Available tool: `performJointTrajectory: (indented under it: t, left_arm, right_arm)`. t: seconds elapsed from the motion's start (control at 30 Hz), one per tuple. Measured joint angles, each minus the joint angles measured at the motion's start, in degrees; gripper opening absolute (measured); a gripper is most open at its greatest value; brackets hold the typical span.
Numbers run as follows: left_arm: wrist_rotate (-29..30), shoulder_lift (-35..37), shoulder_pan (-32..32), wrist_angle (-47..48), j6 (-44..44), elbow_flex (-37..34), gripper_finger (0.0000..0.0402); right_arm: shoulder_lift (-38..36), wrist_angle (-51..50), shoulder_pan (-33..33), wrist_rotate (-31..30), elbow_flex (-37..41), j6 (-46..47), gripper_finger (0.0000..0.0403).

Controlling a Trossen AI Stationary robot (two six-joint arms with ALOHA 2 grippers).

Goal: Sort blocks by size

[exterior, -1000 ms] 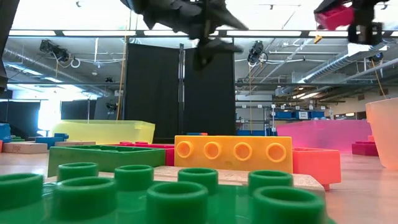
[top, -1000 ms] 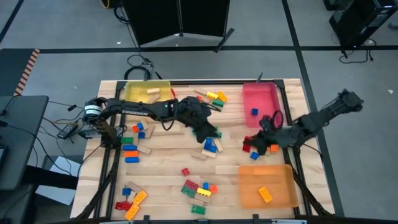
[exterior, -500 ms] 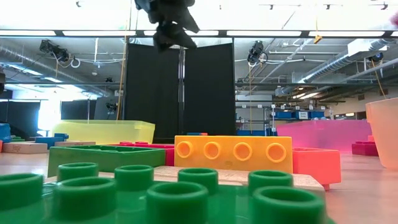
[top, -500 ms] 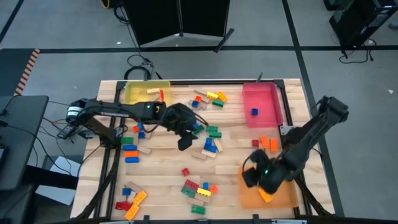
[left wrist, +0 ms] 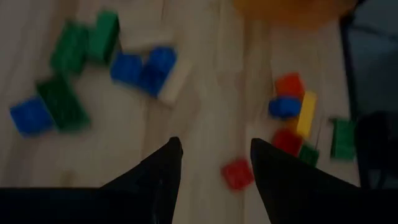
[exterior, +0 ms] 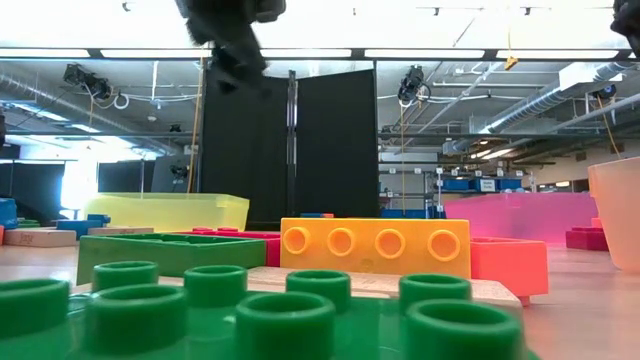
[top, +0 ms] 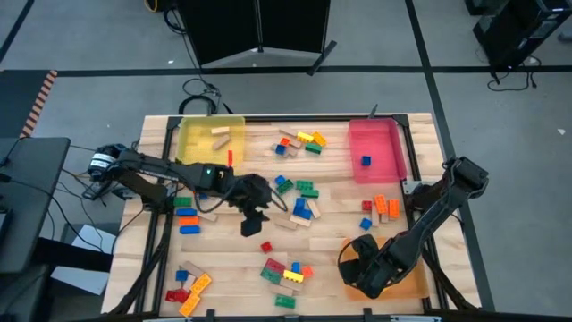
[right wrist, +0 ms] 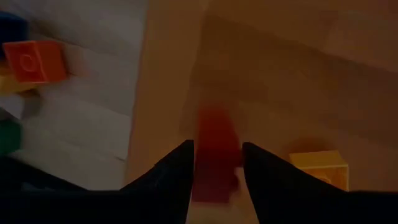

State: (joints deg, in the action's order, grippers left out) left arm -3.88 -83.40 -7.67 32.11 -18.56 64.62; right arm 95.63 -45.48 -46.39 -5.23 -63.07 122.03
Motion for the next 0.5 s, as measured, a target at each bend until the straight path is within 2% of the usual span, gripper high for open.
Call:
performJointTrajectory:
  t: [0.23,0.43,0.5]
  left_arm:
    - [1.3,-0.6,-3.9,-2.3,-8.9,-4.1,0.0198]
    - [12.0,-0.6,-6.5,-3.2,-13.4,-4.1,0.0198]
    - [13.4,-0.6,-7.3,-4.4,-14.0,-4.1,0.0198]
  right_arm:
    - [-1.3,-0.6,0.0,0.2,0.1,-2.4,0.0151]
    - [-4.1,-3.9,-0.3,0.4,0.1,-6.4,0.0150]
    - [-5.7,-5.3,-0.7,0.4,0.1,-7.0,0.0149]
